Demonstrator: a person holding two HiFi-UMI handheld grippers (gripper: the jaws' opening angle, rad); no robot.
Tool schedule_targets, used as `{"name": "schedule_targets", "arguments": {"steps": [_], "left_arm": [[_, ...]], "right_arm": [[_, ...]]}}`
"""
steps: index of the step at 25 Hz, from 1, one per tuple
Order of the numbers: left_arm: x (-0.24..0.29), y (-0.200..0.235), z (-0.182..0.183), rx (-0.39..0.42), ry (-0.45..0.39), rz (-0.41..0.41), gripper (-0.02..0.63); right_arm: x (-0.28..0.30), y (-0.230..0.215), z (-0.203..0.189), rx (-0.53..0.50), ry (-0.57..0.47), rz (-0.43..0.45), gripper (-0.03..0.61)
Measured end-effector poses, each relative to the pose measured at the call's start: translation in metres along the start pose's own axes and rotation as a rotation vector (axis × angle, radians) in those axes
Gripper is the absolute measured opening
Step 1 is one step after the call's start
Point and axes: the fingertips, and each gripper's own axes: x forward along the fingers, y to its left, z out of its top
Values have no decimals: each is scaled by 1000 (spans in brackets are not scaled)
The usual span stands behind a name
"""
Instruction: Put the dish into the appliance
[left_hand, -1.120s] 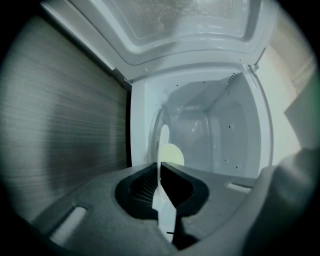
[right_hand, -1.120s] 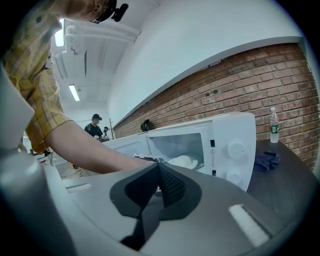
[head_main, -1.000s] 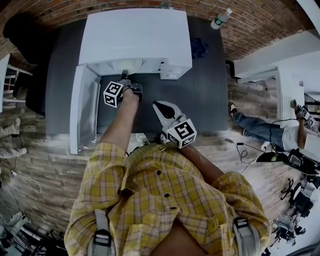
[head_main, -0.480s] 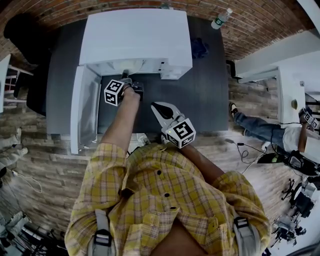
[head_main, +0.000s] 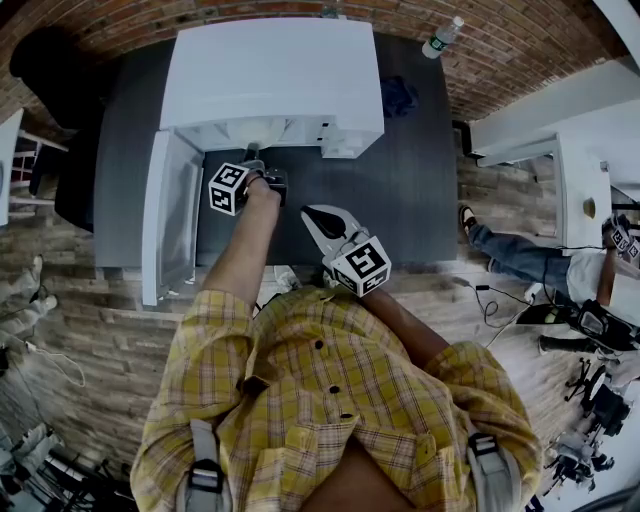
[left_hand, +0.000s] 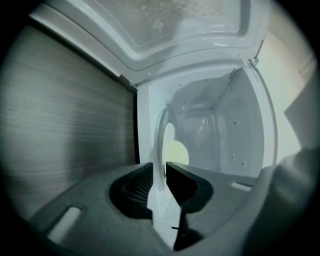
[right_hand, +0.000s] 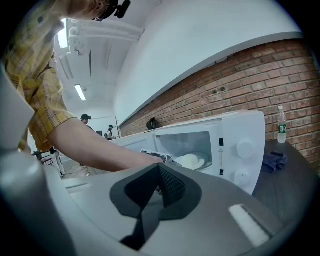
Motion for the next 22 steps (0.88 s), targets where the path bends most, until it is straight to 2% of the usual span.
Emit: {"name": "schedule_targets", "arguments": {"steps": [10,16,22], "left_arm": [[-19,-10,-7,-17,22,-70,81],[-41,-21,-10,16,48,-127,78],[-74,-25,-21,74,81,-205,21]], "right_arm": [[-6,4,2,1,-6,1,5],[-15,8,2,-5,-11,0,5],[-30,12,3,-16,-26,-4,5]]}}
